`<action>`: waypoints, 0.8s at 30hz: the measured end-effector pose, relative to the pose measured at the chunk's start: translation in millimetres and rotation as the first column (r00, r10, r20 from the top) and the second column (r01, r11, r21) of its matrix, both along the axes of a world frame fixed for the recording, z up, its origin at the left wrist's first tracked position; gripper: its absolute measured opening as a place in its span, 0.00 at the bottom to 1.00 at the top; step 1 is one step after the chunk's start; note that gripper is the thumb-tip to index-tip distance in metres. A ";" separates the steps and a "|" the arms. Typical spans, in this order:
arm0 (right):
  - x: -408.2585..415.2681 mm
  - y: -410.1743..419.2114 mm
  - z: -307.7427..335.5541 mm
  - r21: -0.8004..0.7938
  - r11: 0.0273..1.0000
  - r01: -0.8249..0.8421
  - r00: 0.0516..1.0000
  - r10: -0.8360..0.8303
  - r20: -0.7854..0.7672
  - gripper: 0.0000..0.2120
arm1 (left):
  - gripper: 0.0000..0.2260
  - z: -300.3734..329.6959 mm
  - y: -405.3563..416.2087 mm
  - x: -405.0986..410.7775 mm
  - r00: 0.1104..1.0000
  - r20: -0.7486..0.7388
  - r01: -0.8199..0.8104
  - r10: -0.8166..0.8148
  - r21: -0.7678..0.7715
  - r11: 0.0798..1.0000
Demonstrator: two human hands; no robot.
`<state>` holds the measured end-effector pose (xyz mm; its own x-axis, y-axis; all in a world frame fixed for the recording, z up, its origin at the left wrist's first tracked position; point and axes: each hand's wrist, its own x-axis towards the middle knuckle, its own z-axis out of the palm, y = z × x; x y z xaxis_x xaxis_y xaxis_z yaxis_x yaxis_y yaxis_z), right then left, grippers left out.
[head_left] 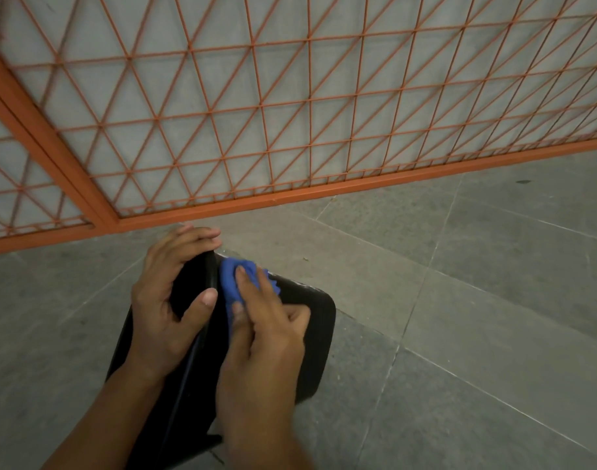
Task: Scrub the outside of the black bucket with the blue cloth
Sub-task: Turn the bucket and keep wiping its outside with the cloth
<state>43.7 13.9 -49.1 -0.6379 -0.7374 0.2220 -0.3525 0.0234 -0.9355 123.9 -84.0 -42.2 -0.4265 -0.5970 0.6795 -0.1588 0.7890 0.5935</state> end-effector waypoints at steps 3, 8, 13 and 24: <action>-18.4 -2.0 3.6 0.017 0.999 0.030 0.995 -0.031 0.090 0.17 | 0.21 2.4 5.7 -1.7 1.000 0.002 -0.003 0.003 -0.006 1.000; -6.6 9.3 8.0 -0.058 0.996 0.074 0.996 -0.071 0.056 0.20 | 0.23 5.8 9.6 -7.5 1.000 0.028 0.003 -0.002 -0.014 1.000; -21.4 3.4 13.5 -0.058 0.997 -0.056 0.998 0.058 0.031 0.15 | 0.23 5.9 7.1 -8.9 0.999 0.042 0.006 -0.005 -0.013 1.000; -21.7 6.8 12.1 -0.015 0.998 -0.067 0.980 0.063 -0.190 0.16 | 0.09 14.7 8.0 -8.9 0.992 -0.128 0.038 -0.015 0.181 0.983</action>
